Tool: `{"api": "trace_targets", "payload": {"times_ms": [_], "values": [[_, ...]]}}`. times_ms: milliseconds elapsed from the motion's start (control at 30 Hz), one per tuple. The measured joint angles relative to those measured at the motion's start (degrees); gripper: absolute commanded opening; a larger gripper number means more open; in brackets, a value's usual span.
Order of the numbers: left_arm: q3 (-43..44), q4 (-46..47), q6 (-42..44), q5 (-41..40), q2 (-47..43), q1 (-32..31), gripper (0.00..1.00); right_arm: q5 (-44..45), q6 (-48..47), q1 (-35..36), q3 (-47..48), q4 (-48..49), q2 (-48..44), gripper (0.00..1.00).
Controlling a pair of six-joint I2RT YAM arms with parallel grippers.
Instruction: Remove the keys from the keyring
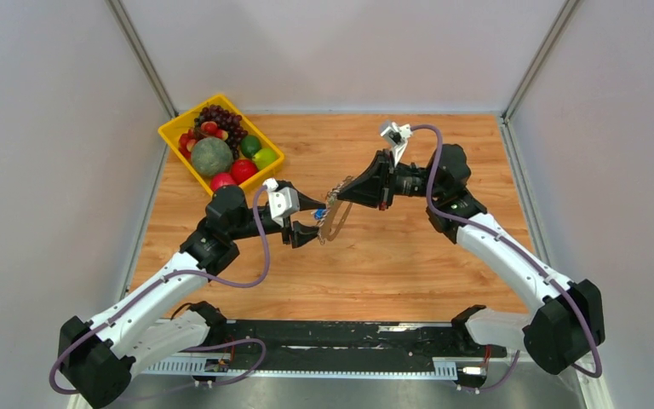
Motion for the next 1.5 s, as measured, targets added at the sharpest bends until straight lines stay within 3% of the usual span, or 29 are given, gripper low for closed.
{"api": "trace_targets", "payload": {"times_ms": [333, 500, 833, 1200, 1300, 1433, 1500], "values": [[0.0, 0.35, -0.28, 0.35, 0.0, 0.0, 0.48, 0.5, -0.02, 2.64, 1.7, -0.04, 1.62, 0.0], [0.0, 0.33, -0.37, 0.72, 0.0, 0.0, 0.29, 2.05, -0.68, 2.78, 2.08, -0.33, 1.6, 0.0], [0.68, -0.76, 0.52, 0.9, 0.0, 0.0, 0.02, 6.12, -2.43, 2.78, 2.14, -1.64, -0.52, 0.0], [1.6, -4.55, 3.98, -5.09, -0.28, 0.0, 0.0, 8.94, -5.49, 2.78, -0.33, -4.44, -3.5, 0.01], [1.62, -5.79, 4.98, -6.49, -0.31, 0.0, 0.0, 9.73, -6.54, 2.78, -3.32, -5.22, -3.5, 0.13], [1.62, -7.54, 6.12, -7.67, -0.28, 0.0, 0.0, 11.13, -7.69, 2.78, -6.12, -7.26, -3.04, 0.55], [1.62, -8.63, 6.4, -7.65, -0.11, 0.0, 0.0, 11.91, -8.94, 2.78, -6.78, -7.89, -2.34, 0.61]]}}
